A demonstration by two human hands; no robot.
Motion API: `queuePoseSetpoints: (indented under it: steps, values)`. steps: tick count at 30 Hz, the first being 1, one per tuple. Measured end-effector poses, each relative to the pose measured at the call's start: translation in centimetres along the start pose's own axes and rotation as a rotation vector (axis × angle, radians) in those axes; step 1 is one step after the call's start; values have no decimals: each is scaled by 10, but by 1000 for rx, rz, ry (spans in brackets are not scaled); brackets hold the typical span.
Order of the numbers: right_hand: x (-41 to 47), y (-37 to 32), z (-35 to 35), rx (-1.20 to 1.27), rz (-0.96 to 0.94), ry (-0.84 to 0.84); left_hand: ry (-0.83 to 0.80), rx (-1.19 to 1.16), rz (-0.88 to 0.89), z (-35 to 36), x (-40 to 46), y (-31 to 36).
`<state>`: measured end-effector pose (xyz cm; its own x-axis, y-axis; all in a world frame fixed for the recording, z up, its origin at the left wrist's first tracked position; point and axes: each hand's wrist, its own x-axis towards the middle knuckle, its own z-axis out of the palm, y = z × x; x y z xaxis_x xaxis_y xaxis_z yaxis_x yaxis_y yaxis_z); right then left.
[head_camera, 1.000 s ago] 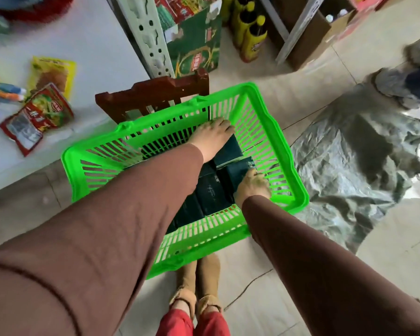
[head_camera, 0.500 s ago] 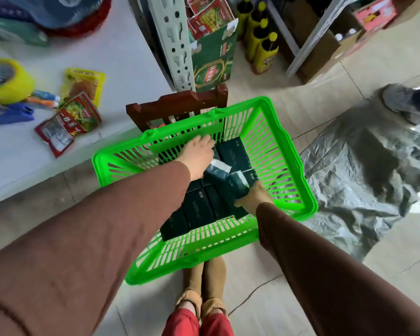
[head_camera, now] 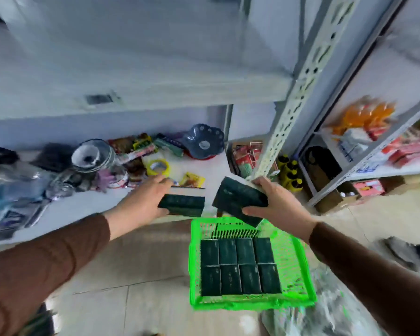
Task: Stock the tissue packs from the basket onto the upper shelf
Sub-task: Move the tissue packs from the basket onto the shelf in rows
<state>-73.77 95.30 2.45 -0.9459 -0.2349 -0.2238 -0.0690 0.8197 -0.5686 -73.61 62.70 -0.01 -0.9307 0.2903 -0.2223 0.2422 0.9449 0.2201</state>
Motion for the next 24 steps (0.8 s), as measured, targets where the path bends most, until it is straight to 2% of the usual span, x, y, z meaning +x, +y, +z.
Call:
queuePoseSetpoints:
  steps: [3,6,8,12,17,24]
  values:
    - [1,-109,-49,-25,-204,31,119,43,-72,-95,-66,-41]
    - [2,-215,-80,-38,-320,76,285,0,-117,-176,-132,-83]
    - [9,-280,-91,-37,-406,127,389,-12,-125,-222,-170,-114]
    - [39,-402,-85,2,-514,153,493,5,-159,-298,-226,-193]
    - [88,-511,-51,-17,-518,126,497,141,-199,-351,-237,-297]
    - [165,-587,-26,-79,-463,115,438,267,-278,-396,-198,-409]
